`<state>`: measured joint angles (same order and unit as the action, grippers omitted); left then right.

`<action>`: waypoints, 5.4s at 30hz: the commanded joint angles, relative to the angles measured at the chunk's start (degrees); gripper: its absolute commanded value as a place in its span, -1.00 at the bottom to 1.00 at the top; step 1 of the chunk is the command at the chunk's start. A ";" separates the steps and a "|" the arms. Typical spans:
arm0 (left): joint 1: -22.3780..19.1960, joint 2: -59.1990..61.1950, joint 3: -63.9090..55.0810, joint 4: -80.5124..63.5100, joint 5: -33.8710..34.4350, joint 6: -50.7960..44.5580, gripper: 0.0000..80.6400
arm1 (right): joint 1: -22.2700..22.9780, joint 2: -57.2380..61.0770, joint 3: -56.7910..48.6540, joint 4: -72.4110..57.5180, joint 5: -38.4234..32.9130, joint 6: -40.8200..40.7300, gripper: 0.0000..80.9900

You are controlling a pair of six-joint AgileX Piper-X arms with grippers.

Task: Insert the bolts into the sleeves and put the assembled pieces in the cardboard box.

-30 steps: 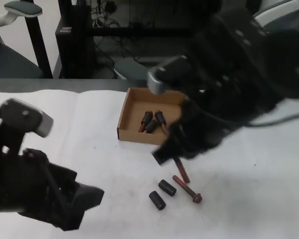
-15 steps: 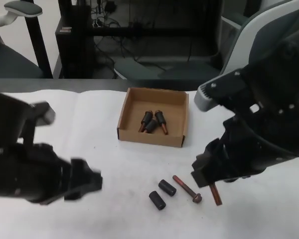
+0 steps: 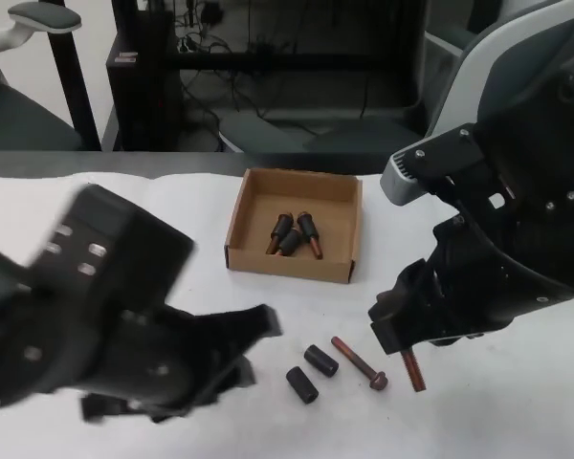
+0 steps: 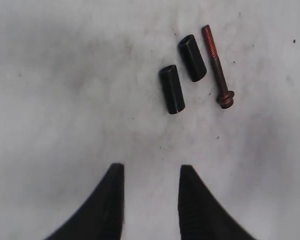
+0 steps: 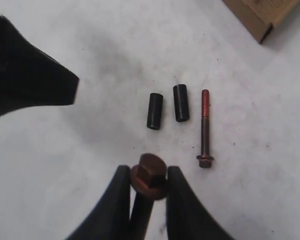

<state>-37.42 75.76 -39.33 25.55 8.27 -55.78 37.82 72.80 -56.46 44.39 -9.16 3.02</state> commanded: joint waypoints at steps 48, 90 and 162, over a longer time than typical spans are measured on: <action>-3.84 24.90 -14.92 -5.24 1.30 -22.25 -0.08 | -0.18 -5.40 -0.05 2.20 -4.72 -4.96 -0.99; -2.69 29.03 -15.22 -6.12 3.10 -20.90 -0.96 | -0.18 -5.40 -0.05 2.46 -3.12 -6.35 -0.99; 21.87 -8.89 8.65 -28.75 33.54 38.95 -0.96 | -0.18 5.98 -0.17 -43.00 -16.07 27.58 -0.99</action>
<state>-15.35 67.20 -29.50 -2.23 47.01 -14.84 37.82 78.93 -56.46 2.19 -24.72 30.10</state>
